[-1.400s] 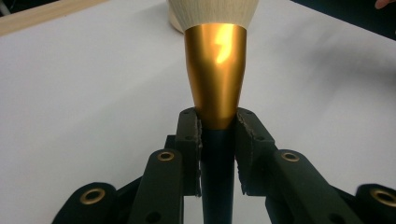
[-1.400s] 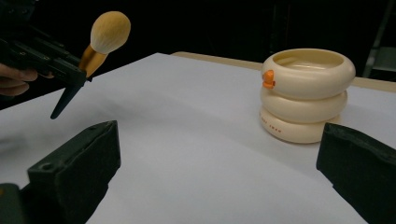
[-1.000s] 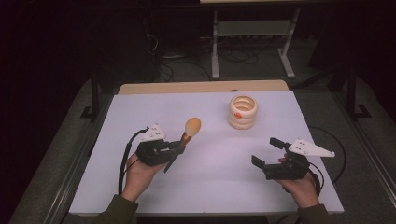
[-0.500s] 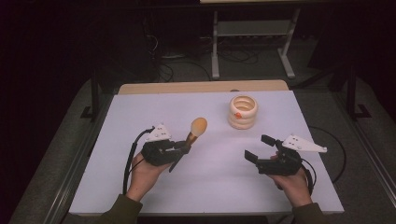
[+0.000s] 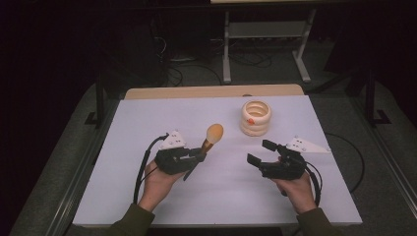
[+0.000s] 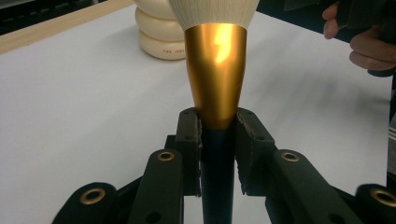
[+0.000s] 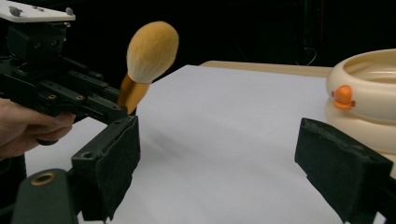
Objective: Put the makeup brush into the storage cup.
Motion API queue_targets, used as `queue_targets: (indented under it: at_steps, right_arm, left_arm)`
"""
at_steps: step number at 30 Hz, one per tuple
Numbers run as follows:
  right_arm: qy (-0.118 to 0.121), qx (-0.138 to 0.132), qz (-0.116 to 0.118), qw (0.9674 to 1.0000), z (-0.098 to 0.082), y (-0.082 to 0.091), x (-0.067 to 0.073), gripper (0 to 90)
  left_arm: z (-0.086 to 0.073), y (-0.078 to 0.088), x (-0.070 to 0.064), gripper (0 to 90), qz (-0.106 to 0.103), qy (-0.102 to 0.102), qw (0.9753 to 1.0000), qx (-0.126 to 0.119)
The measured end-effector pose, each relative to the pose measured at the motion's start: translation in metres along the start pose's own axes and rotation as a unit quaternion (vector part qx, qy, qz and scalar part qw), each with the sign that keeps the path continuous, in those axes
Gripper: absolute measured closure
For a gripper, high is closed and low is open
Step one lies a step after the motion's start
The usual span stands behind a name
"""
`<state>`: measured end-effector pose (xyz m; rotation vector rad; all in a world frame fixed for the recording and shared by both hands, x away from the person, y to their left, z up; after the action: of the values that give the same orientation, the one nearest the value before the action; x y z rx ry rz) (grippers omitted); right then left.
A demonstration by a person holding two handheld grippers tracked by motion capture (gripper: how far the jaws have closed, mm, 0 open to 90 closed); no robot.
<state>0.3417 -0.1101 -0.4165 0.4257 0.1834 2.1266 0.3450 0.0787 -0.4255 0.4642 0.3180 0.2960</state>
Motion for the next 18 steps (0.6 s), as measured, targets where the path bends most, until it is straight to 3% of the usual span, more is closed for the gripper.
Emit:
queue_targets:
  at_steps: [11, 18]
  right_arm:
    - [-0.001, 0.001, 0.018, 0.9998, 0.004, -0.010, 0.011, 18.9]
    - [-0.002, 0.002, 0.036, 0.9993, 0.006, -0.015, 0.020, 24.0]
  left_arm:
    - [0.005, -0.014, -0.003, 72.8, -0.008, -0.007, 0.9999, 0.003]
    - [0.011, -0.021, -0.008, 72.8, -0.007, -0.021, 0.9997, 0.006]
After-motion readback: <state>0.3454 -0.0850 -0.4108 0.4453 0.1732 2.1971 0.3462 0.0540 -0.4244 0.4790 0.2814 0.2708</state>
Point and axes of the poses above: each handheld gripper's, and its own axes: y roughly backward along the jaws, z roughly out of its top, x roughly to its left, the point moved 10 cm from there along -y, roughly forward along the jaws, and after that the axes turned 15 degrees about -z, right-handed, at the moved point
